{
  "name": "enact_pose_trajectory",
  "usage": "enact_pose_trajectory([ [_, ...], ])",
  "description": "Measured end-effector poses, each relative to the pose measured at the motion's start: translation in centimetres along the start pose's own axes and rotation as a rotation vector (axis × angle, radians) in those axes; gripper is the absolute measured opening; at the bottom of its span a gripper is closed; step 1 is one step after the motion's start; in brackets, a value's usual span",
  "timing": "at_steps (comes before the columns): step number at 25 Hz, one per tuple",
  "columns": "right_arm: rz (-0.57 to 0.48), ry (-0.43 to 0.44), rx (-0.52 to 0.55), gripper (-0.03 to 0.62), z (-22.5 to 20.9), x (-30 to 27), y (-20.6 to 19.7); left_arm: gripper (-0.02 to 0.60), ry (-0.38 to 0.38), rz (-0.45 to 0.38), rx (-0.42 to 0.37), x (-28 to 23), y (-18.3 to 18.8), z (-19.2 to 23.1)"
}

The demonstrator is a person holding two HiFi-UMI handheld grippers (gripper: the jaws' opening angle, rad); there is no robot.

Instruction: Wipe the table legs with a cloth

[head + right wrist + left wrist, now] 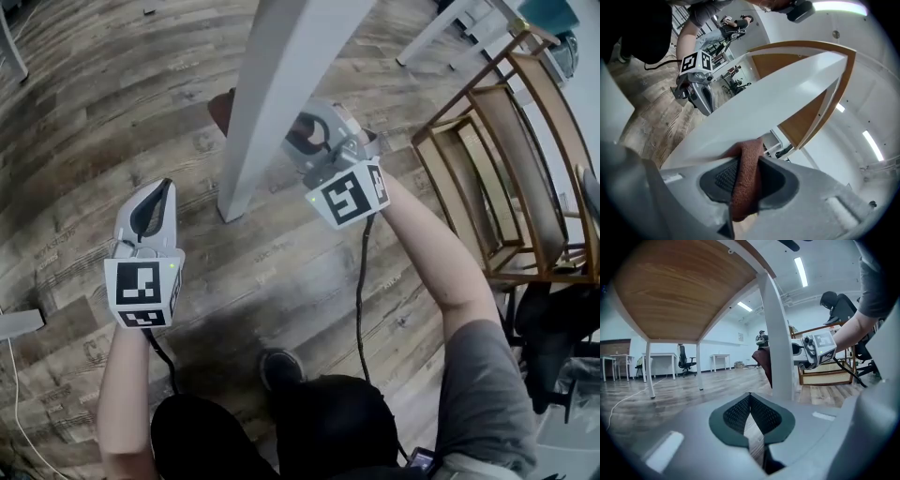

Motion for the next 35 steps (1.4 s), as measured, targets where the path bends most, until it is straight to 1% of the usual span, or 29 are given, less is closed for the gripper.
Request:
enact_pose_trajectory([
  [2, 0.014, 0.031, -0.003, 0.086, 1.5, -0.6, -0.8, 0.020, 0.007, 0.017, -0.002, 0.0, -1.3, 0.2],
  [5, 0.044, 0.089, 0.008, 0.084, 4.0, -1.6, -2.0, 0.020, 0.010, 0.035, 0.021, 0.0, -2.7, 0.3],
  [7, 0.067, 0.125, 0.003, 0.084, 5.9, -2.2, -2.8, 0.020, 0.007, 0.041, 0.022, -0.1, -3.5, 0.4],
  [10, 0.101, 0.173, -0.011, 0.084, 8.9, -3.2, -4.4, 0.021, 0.003, 0.058, 0.027, -0.3, -4.5, 0.3],
  [12, 0.125, 0.217, 0.002, 0.084, 11.3, -3.8, -5.8, 0.025, 0.006, 0.071, 0.038, -0.3, -5.2, 0.4],
  [14, 0.162, 0.264, 0.017, 0.084, 13.7, -4.4, -6.8, 0.026, 0.006, 0.082, 0.048, -0.3, -5.8, 0.3],
  [17, 0.228, 0.315, 0.005, 0.084, 16.7, -5.0, -7.9, 0.026, -0.003, 0.101, 0.057, -0.2, -6.5, 0.1],
  [19, 0.275, 0.337, 0.016, 0.084, 18.4, -5.4, -8.5, 0.026, -0.011, 0.111, 0.069, -0.2, -6.9, -0.2],
  [20, 0.296, 0.335, 0.021, 0.084, 19.0, -5.5, -8.8, 0.026, -0.015, 0.115, 0.077, -0.2, -7.0, -0.3],
  [22, 0.330, 0.298, -0.013, 0.084, 19.1, -5.6, -8.9, 0.029, -0.026, 0.116, 0.082, -0.3, -6.9, -0.6],
  [26, 0.345, 0.176, -0.130, 0.084, 16.8, -4.5, -7.8, 0.031, -0.042, 0.091, 0.066, 0.2, -5.5, -1.0],
  [28, 0.362, 0.092, -0.188, 0.084, 15.3, -2.9, -7.1, 0.031, -0.049, 0.064, 0.034, 0.7, -4.4, -1.1],
  [30, 0.381, -0.021, -0.254, 0.084, 13.1, -1.0, -6.5, 0.029, -0.058, 0.030, 0.001, 1.3, -3.0, -1.1],
  [32, 0.385, -0.123, -0.313, 0.084, 10.6, 0.8, -5.6, 0.025, -0.063, -0.003, -0.014, 1.8, -1.4, -1.0],
  [35, 0.364, -0.224, -0.386, 0.084, 6.8, 3.0, -3.4, 0.023, -0.060, -0.049, -0.042, 3.0, 2.2, -0.7],
])
Point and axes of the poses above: the fingertips, and each gripper's own axes: x backward along the fingers, z to its left, y out of its top, the point moved 9 cm from there along x, backward along the fingers, and after that the axes turned 5 degrees about x, right-handed, at the moved point
